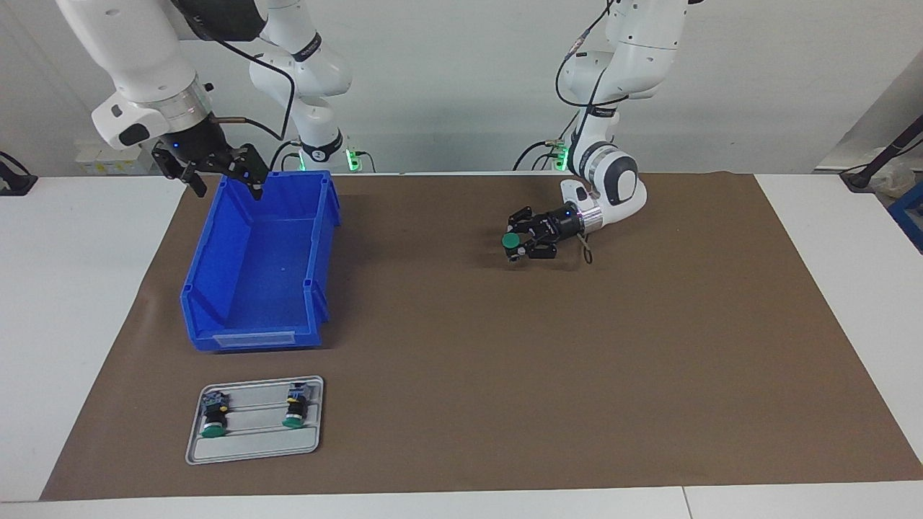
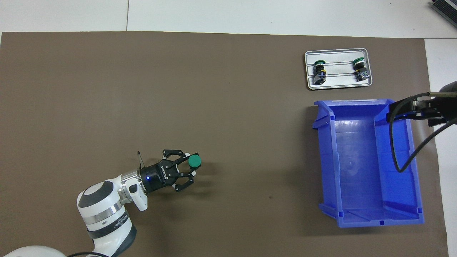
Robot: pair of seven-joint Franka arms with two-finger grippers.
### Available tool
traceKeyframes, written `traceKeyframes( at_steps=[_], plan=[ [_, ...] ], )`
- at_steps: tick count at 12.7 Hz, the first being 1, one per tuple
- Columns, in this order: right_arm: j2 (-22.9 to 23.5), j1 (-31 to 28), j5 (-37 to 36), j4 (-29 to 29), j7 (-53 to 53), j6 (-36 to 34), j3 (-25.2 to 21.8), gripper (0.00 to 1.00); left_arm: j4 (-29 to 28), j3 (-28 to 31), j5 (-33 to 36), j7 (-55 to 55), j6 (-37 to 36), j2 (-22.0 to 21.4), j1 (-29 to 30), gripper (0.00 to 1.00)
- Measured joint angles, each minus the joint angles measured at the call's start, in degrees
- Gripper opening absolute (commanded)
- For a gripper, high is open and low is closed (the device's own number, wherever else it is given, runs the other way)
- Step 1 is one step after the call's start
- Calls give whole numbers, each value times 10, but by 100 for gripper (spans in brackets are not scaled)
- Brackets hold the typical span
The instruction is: Place and press button with both arms
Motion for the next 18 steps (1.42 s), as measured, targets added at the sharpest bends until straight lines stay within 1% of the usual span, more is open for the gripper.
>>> traceKeyframes(
  at_steps=[2, 3, 4, 10, 13, 15, 16, 17, 18],
  plan=[
    [0, 0, 0, 0, 0, 0, 0, 100, 1, 0, 0, 0, 26, 3, -12, 35],
    [0, 0, 0, 0, 0, 0, 0, 100, 2, 0, 0, 1, 36, 5, -17, 36],
    [0, 0, 0, 0, 0, 0, 0, 100, 3, 0, 0, 3, 44, 7, -19, 39],
    [0, 0, 0, 0, 0, 0, 0, 100, 3, 0, 0, 10, 72, 10, -19, 44],
    [0, 0, 0, 0, 0, 0, 0, 100, 3, 0, 0, 11, 77, 11, -19, 72],
    [0, 0, 0, 0, 0, 0, 0, 100, 3, 0, 0, 12, 77, 11, -20, 80],
    [0, 0, 0, 0, 0, 0, 0, 100, 3, 0, 0, 12, 77, 11, -20, 88],
    [0, 0, 0, 0, 0, 0, 0, 100, 3, 0, 0, 12, 77, 11, -23, 94],
    [0, 0, 0, 0, 0, 0, 0, 100, 3, 0, 0, 12, 77, 11, -28, 95]
  ],
)
